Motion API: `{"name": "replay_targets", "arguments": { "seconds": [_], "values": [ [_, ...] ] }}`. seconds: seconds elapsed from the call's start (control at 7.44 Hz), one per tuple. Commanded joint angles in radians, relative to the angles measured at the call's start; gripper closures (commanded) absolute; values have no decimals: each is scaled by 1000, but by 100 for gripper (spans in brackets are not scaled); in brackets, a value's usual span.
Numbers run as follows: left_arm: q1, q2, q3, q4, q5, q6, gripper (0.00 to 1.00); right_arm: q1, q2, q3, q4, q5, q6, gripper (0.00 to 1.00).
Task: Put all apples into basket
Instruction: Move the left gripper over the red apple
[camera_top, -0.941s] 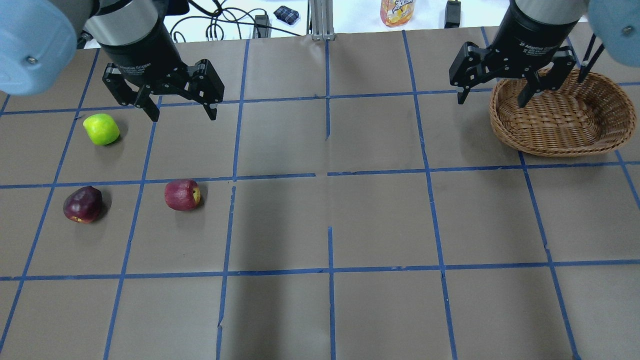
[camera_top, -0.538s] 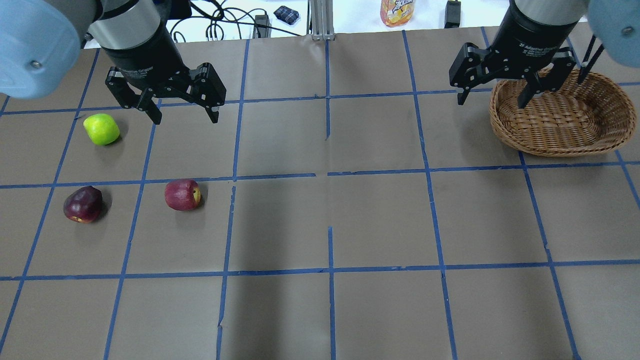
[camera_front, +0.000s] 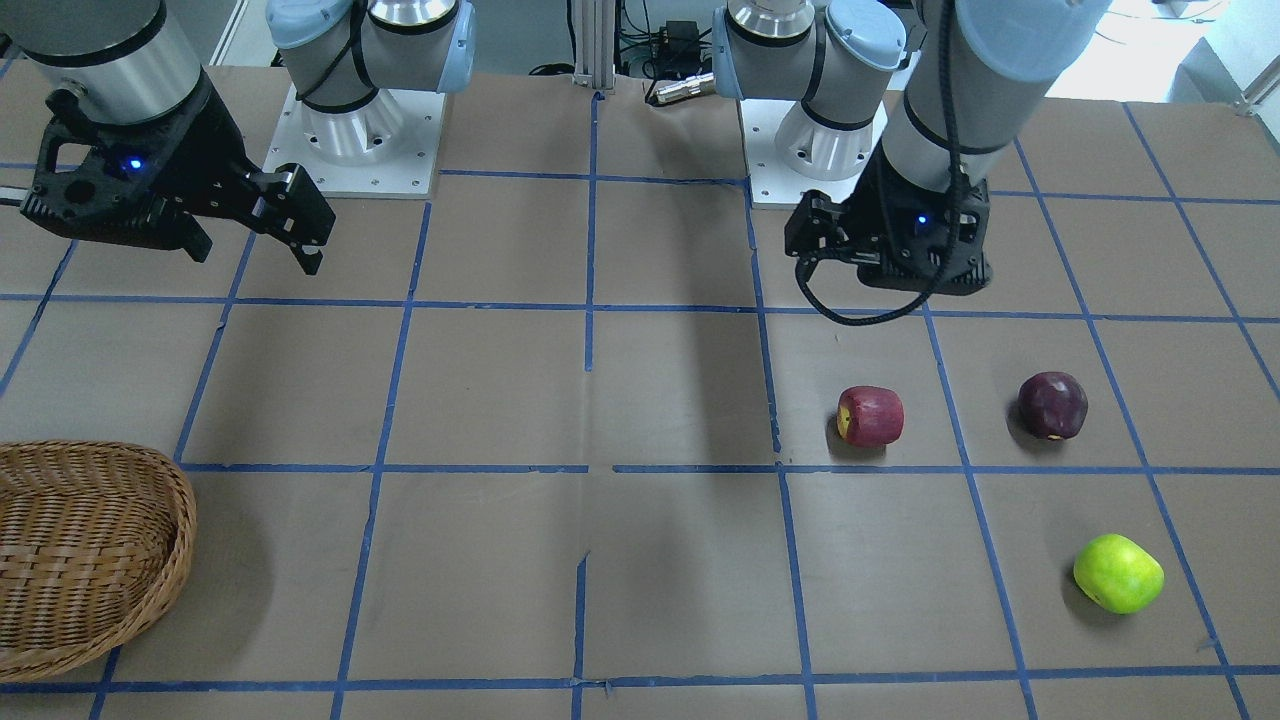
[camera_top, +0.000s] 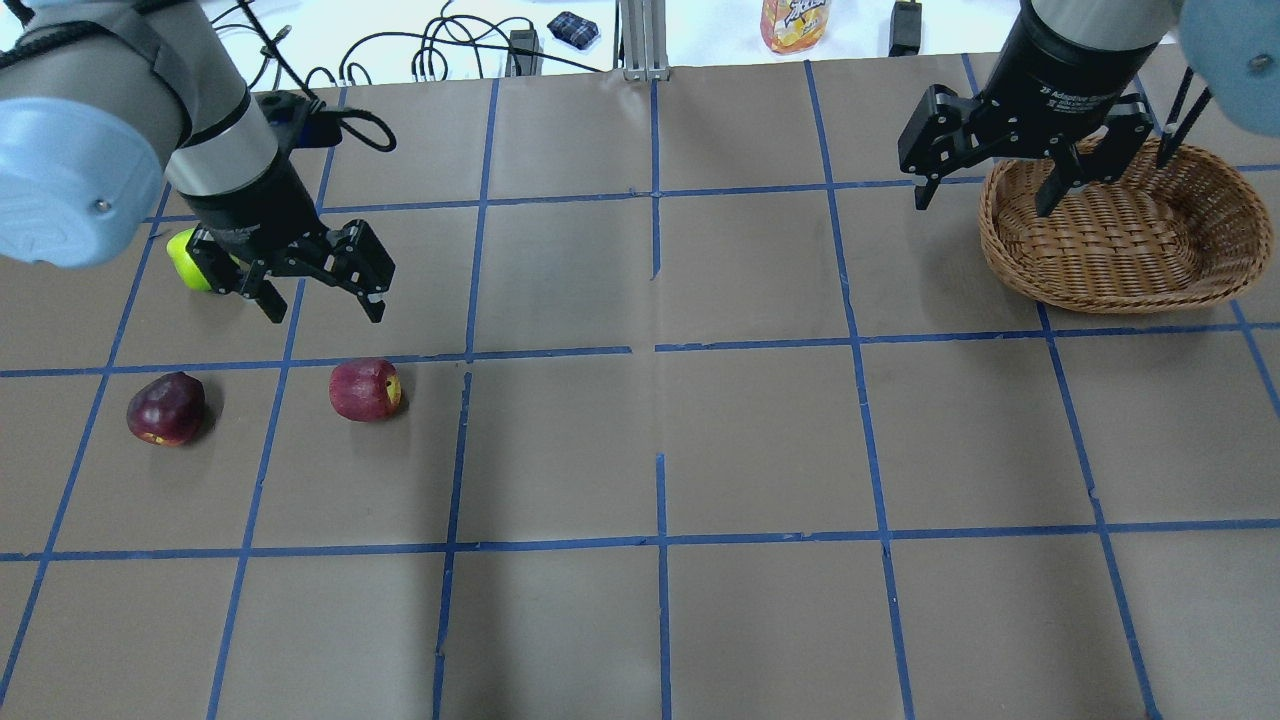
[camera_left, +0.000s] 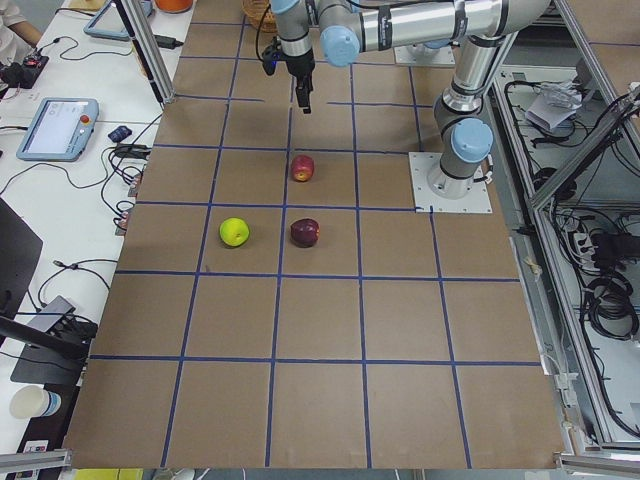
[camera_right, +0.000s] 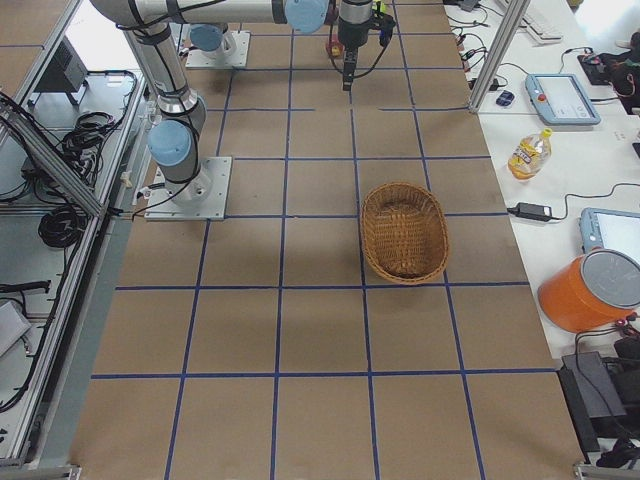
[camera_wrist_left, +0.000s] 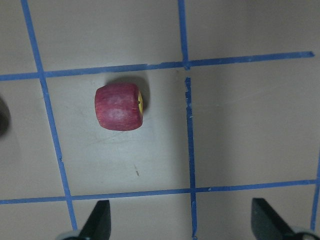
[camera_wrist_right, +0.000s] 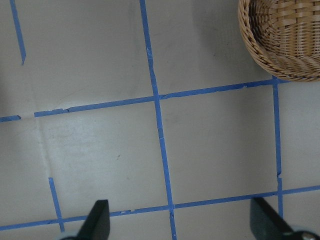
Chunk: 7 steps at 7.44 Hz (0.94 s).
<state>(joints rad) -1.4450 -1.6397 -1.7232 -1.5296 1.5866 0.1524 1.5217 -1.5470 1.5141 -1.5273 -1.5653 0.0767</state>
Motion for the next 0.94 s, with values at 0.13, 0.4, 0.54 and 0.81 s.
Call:
{"name": "replay_targets", "arguments": {
  "seconds": [0.13, 0.4, 0.54, 0.81],
  "values": [
    [60, -84, -174, 277, 1, 74, 0, 0, 1, 0, -5, 1, 0, 0],
    [63, -141, -193, 368, 3, 85, 0, 0, 1, 0, -5, 1, 0, 0],
    [64, -166, -194, 406, 3, 88, 0, 0, 1, 0, -14, 1, 0, 0],
    [75, -215, -199, 422, 3, 87, 0, 0, 5, 0, -48, -1, 0, 0]
  ]
}}
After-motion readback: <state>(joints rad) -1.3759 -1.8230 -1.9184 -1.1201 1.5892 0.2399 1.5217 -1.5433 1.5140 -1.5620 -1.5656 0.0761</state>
